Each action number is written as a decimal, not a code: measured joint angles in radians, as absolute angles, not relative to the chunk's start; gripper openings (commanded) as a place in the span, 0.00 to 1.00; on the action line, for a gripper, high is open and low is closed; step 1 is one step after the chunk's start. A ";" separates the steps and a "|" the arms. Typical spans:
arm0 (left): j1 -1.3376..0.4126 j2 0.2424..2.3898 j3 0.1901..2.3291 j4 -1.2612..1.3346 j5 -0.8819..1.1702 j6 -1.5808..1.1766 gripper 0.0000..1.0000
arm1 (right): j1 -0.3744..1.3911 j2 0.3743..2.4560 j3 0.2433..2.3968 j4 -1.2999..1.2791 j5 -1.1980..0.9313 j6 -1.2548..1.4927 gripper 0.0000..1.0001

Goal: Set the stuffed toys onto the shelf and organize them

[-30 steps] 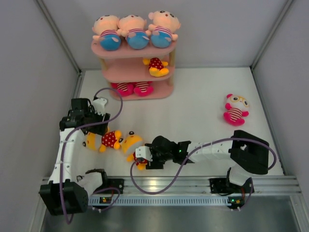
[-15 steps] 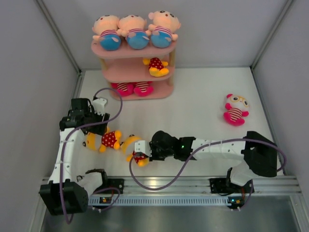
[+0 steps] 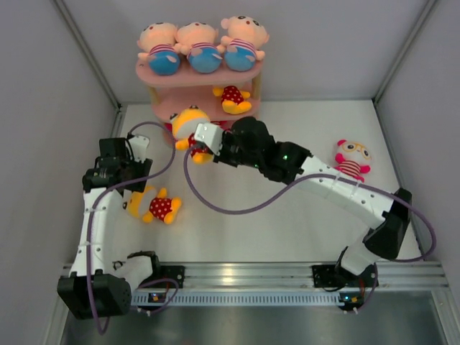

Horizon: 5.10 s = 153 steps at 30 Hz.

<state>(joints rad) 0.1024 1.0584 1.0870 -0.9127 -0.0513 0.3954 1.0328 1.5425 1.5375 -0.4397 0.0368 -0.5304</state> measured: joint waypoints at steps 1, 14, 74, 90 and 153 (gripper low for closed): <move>0.102 1.058 1.089 -0.913 -0.054 0.395 0.67 | 1.012 1.569 1.591 -0.447 0.045 -0.537 0.00; 0.102 1.064 1.090 -0.913 -0.058 0.404 0.67 | 0.909 1.947 1.986 -0.504 0.107 -0.507 0.00; 0.089 1.066 1.034 -0.972 0.117 0.468 0.70 | 0.827 2.019 1.845 -0.142 0.412 -0.302 0.66; -0.129 1.217 0.960 -1.074 0.186 0.520 0.77 | 0.947 1.701 1.583 -0.017 0.390 -0.365 0.67; -0.500 0.947 0.625 -1.161 -0.134 1.315 0.00 | 0.973 1.573 1.332 0.011 0.522 -0.356 0.66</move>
